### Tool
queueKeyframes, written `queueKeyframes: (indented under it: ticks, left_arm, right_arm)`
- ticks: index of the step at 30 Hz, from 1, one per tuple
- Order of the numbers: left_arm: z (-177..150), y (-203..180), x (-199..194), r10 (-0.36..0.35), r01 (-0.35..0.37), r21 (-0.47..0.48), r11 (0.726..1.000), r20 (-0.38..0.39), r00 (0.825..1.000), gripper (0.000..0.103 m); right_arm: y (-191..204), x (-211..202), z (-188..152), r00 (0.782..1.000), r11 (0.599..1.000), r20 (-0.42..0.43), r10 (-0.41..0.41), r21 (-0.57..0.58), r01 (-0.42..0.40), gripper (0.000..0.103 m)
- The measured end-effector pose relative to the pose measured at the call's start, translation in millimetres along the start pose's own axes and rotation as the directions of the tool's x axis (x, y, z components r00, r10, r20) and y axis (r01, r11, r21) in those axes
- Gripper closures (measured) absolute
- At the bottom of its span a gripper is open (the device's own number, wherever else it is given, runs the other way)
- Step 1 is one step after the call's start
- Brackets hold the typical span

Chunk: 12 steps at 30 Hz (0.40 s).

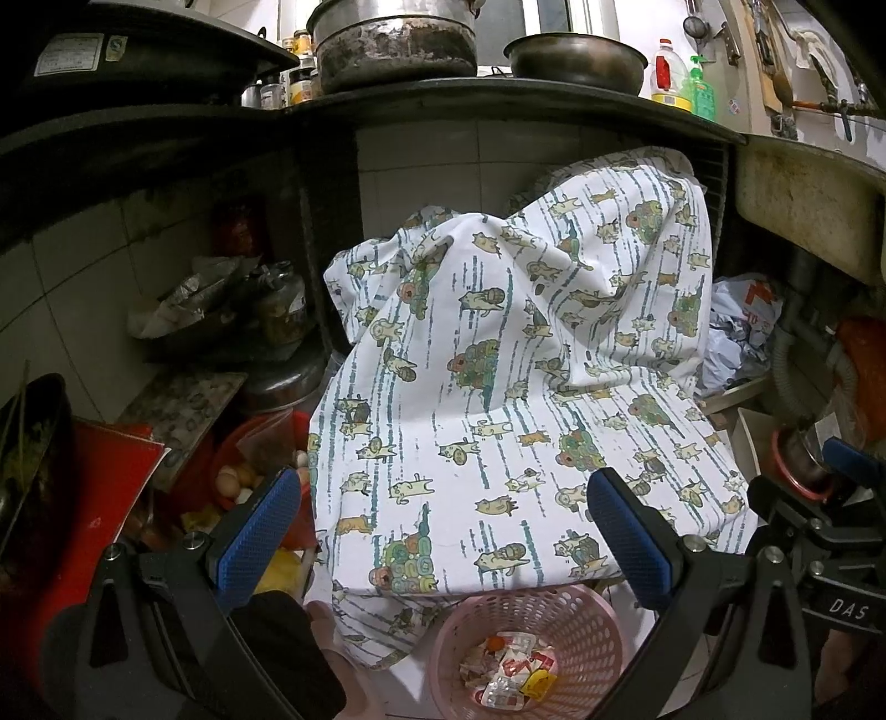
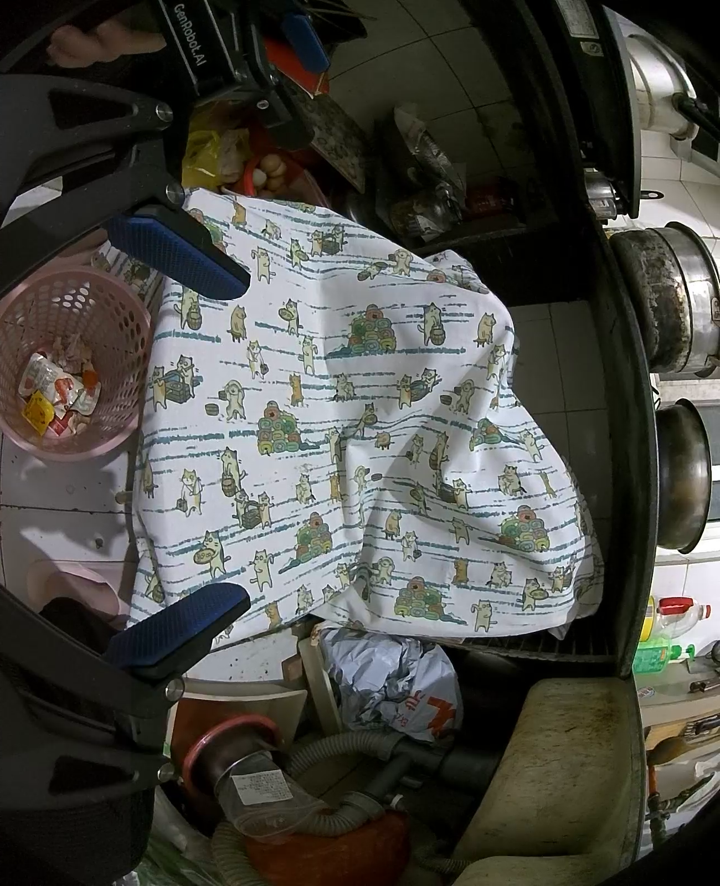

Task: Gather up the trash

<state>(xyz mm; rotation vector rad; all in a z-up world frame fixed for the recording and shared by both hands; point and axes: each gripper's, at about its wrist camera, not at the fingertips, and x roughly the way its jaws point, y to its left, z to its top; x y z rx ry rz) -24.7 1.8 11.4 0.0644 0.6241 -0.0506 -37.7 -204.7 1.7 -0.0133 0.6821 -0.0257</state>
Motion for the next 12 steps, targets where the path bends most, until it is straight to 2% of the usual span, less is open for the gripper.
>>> queueKeyframes:
  ticks: [12]
  left_arm:
    - [0.1,-0.1,0.1,0.002,-0.002,0.001,1.0,0.002,1.0,0.001]
  right_arm:
    - [0.5,0.0,-0.1,1.0,1.0,0.0,-0.003,0.002,0.003,0.0]
